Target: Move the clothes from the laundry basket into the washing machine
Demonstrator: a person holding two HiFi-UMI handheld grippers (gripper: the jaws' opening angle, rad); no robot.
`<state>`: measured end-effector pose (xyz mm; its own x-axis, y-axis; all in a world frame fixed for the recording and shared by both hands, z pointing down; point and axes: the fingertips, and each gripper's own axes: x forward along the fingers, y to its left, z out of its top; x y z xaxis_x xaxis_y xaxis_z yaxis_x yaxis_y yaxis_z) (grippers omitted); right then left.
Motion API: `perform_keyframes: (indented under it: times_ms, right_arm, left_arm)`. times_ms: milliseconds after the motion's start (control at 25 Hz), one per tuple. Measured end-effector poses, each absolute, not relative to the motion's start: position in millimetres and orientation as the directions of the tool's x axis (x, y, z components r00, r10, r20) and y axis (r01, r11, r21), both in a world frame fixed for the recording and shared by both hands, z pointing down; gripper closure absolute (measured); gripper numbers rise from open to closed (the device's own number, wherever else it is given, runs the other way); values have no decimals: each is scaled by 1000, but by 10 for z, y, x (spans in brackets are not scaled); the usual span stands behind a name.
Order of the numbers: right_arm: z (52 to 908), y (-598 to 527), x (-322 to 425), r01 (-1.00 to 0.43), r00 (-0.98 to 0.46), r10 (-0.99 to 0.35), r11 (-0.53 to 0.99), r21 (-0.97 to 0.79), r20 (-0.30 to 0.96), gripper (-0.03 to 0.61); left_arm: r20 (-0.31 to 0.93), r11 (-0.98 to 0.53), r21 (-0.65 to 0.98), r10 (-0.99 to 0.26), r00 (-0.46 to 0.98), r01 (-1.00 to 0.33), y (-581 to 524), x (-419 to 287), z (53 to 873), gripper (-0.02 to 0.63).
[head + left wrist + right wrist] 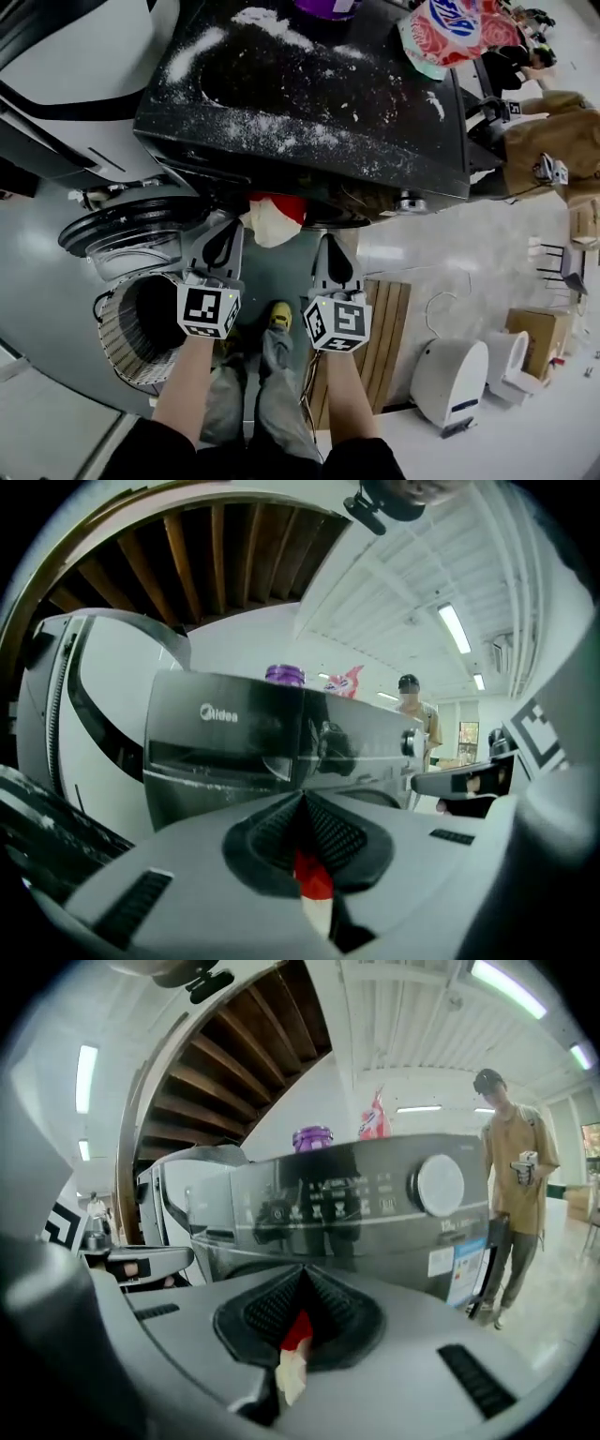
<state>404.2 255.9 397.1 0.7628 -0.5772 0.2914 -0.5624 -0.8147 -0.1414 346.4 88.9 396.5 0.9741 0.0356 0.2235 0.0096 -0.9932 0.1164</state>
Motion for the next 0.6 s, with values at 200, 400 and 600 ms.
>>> perform_keyframes:
  times_ms: [200,400,600]
  right_arm:
    - [3175,2512,3889,-559,784,-572,-819,-128,242,575]
    - [2537,2480,3704,-588,774,-594,-803,-101,220,575]
    - [2081,2524,3521,-591,775,-600,-800,-108,199,575]
  left_arm:
    - [190,-994,104,30,981,10,781,3261,3187,603]
    - [178,-995,90,47,983,31,797,3041,2628,603]
    - [178,-996,82,36,983,22,675,2859,2182,603]
